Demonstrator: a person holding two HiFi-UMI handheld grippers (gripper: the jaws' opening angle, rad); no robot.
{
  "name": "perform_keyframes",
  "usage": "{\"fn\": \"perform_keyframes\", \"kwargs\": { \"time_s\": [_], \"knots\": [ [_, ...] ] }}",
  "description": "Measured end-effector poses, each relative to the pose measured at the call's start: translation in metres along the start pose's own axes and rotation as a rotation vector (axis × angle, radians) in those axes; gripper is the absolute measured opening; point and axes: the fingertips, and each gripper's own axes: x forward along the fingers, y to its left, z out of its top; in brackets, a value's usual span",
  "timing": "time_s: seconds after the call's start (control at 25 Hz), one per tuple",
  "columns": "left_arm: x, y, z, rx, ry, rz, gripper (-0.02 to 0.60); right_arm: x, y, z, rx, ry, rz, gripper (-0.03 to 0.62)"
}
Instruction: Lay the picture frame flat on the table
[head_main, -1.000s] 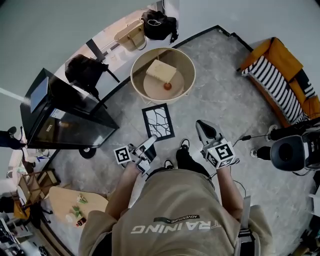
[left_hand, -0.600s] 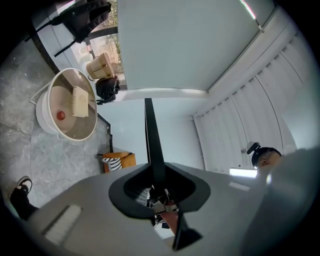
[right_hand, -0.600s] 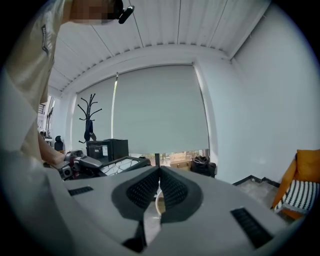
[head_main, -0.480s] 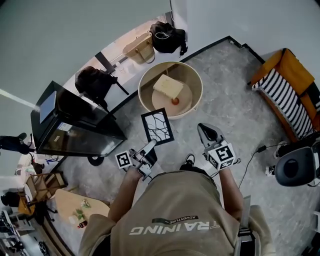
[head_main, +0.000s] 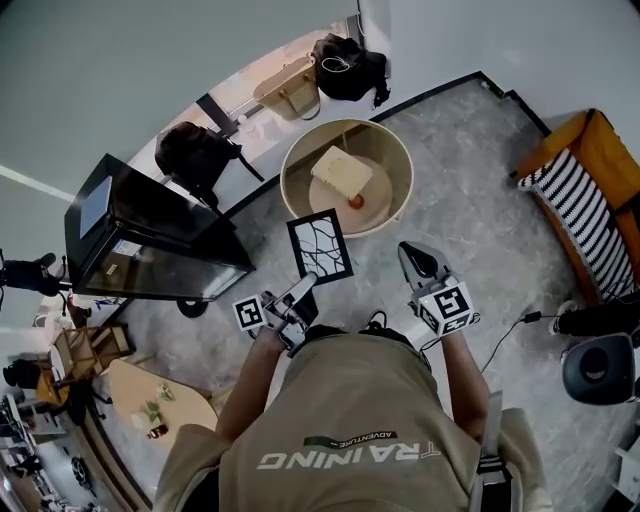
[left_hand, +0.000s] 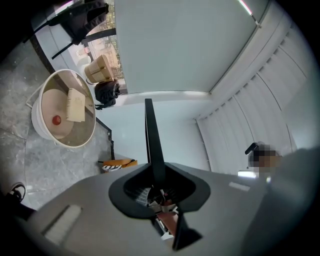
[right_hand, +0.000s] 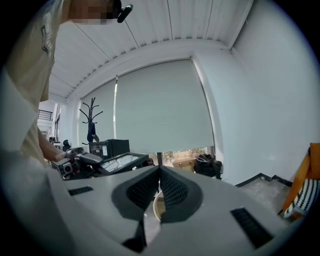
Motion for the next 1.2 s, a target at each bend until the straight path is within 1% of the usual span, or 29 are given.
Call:
{"fn": "perform_keyframes", "kwargs": {
  "time_s": [0.08,0.16,0.28,0.36,0.56,0.72,0.92,1.0,1.08,1.2],
  "knots": [
    [0.002,0.004,-0.001,-0.004,0.000,0.011,0.072,0.002,-0.006,-0.001,0.003,0.010,0.008,0.008],
    [0.006,0.008,0.002,-0.003,-0.002,0.022,0.072,0.007,-0.016,0.000,0.018,0.000,0.004,0.008],
    [0.012,0.013,0.013,-0.006,-0.009,0.024,0.072,0.016,-0.027,0.001,0.085,-0.031,-0.015,0.008],
    [0.014,0.018,0.020,-0.020,-0.014,0.024,0.072,0.023,-0.029,0.001,0.111,-0.029,-0.013,0.008],
    [0.027,0.032,0.042,-0.051,-0.002,0.010,0.072,0.050,-0.029,0.002,0.093,0.011,0.011,0.008],
    [0.036,0.040,0.067,-0.050,0.033,0.004,0.072,0.078,-0.028,0.008,0.069,0.053,0.021,0.008],
    [0.045,0.052,0.108,-0.041,0.068,-0.005,0.072,0.125,-0.035,0.021,0.056,0.059,0.030,0.008],
    [0.045,0.059,0.126,-0.056,0.068,-0.004,0.072,0.143,-0.038,0.028,0.047,0.057,0.013,0.008],
    [0.045,0.064,0.141,-0.070,0.072,-0.004,0.072,0.158,-0.045,0.036,0.064,0.050,-0.012,0.008],
    [0.048,0.076,0.163,-0.081,0.100,0.000,0.072,0.178,-0.059,0.043,0.069,0.046,-0.057,0.008]
  ]
}}
